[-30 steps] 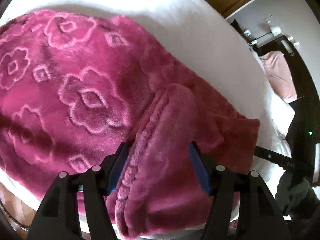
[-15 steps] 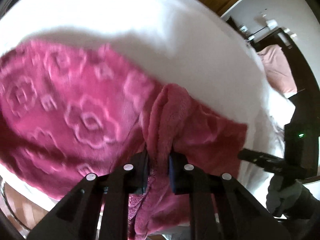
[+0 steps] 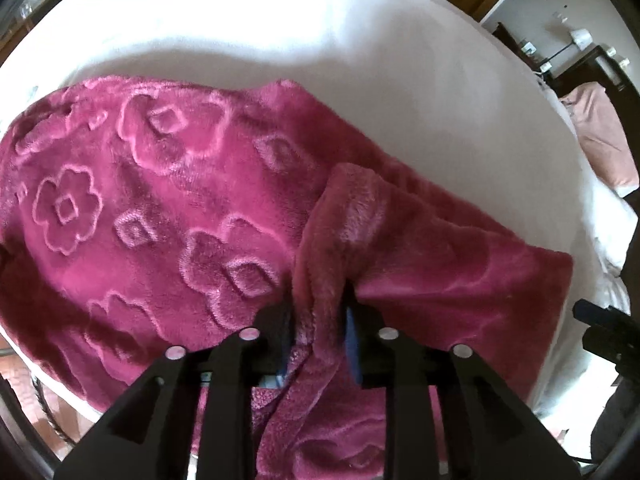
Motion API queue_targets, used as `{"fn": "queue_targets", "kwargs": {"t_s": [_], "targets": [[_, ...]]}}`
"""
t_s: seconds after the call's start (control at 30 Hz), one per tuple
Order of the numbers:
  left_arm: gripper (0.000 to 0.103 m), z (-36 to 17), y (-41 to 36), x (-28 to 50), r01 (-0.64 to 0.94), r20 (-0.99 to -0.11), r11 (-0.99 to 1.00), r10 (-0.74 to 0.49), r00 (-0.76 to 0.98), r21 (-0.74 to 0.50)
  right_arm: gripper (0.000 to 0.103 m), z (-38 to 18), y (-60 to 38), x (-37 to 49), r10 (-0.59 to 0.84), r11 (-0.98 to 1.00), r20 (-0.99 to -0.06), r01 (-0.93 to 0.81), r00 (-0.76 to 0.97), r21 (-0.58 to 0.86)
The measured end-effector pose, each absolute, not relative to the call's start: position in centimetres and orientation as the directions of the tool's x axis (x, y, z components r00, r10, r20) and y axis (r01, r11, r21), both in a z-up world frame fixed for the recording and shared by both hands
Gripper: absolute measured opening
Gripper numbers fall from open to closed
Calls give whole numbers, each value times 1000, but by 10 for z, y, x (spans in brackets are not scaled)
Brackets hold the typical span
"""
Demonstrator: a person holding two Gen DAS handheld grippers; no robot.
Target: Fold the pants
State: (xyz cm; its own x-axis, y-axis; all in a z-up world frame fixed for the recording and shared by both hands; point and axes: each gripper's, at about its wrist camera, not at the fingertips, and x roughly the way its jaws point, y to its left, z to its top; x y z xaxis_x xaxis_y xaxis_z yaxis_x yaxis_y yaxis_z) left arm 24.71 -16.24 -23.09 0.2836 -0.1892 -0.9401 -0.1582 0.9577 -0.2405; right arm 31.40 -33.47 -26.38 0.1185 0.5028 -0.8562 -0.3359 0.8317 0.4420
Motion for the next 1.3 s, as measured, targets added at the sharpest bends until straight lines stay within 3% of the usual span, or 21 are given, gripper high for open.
{"fn": "queue_targets", "kwargs": {"t_s": [0.17, 0.43, 0.5, 0.73, 0.93, 1.07, 1.3], "targets": [[48, -230, -155, 237, -195, -936, 948, -188, 298, -253, 56, -305, -319, 340, 418, 876, -902, -309, 105, 370], [53, -221, -126, 209, -270, -924, 917, -200, 327, -294, 56, -316, -316, 347, 388, 888, -916, -306, 100, 343], [66, -217, -112, 203, -305, -919, 902, -196, 343, -306, 56, -312, -312, 345, 375, 893, -921, -310, 109, 327], [67, -204, -38, 171, -473, -904, 821, -117, 412, -321, 56, -277, -275, 331, 315, 898, -924, -384, 216, 216], [67, -197, 40, 145, -604, -906, 736, -32, 422, -307, 56, -261, -212, 317, 369, 844, -910, -478, 188, 244], [76, -197, 91, 127, -678, -913, 680, 31, 407, -279, 56, -265, -157, 303, 388, 790, -913, -558, 129, 256], [77, -212, 158, 126, -689, -918, 672, 34, 395, -271, 56, -299, -99, 301, 282, 814, -952, -554, 115, 174]]}}
